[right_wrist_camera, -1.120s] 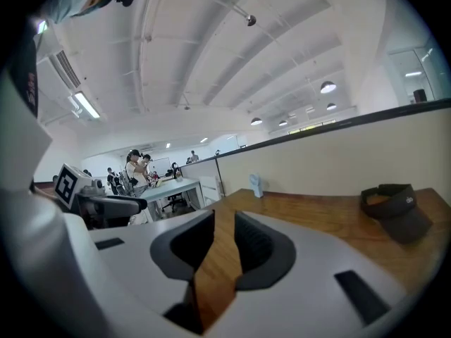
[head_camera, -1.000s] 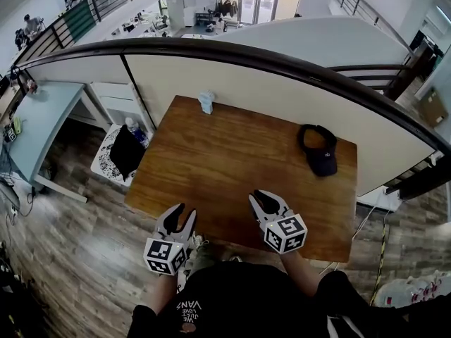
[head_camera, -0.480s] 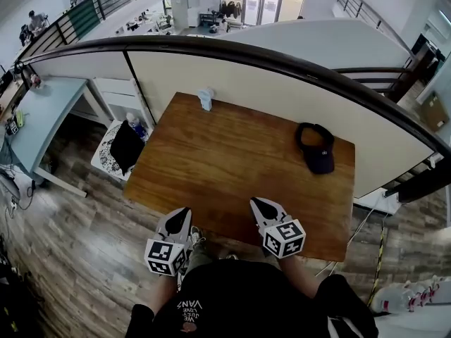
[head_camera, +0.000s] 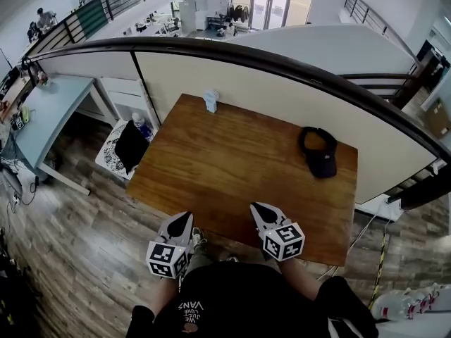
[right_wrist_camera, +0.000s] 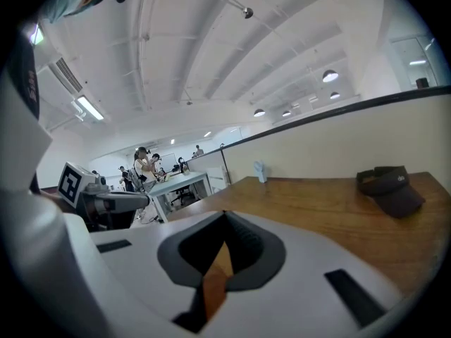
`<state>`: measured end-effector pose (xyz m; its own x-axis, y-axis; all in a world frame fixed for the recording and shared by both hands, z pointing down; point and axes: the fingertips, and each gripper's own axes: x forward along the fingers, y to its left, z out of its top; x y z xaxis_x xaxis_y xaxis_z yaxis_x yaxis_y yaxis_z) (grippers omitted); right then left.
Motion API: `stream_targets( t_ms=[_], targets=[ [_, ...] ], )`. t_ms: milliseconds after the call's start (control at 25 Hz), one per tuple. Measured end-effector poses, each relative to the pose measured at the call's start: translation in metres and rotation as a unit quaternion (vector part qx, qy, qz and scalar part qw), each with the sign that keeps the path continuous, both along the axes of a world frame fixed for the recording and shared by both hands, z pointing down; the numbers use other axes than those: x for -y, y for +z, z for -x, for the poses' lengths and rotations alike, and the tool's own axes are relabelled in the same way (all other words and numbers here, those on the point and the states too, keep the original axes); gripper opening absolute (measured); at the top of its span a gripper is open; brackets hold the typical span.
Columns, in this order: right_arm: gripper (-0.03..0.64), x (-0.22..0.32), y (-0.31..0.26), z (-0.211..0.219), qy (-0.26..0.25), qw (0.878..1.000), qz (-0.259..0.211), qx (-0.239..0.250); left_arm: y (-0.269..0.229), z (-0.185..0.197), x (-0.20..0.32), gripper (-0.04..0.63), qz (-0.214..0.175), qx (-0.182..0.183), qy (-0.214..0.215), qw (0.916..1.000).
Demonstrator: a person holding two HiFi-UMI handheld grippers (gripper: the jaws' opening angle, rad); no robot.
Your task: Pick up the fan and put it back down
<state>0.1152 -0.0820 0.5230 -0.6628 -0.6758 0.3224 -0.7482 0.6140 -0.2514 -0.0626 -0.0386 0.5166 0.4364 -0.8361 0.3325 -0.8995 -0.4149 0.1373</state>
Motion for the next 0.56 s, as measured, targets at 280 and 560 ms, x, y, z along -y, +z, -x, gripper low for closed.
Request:
stream_targets(
  t_ms=[280,560],
  targets=[
    [0.012,-0.003,0.0009,0.0017,-0.008,1.0,0.0,0.002,-0.0013,-0.0055,-0.003,0.011,-0.005,0.004,0.005,1.0],
    [0.012,-0.0062,0.0021,0.0033,-0.011,1.0,0.0,0.002,-0.0039,-0.0001,-0.0069,0.011,-0.013,0.008,-0.001,0.9999]
  ],
)
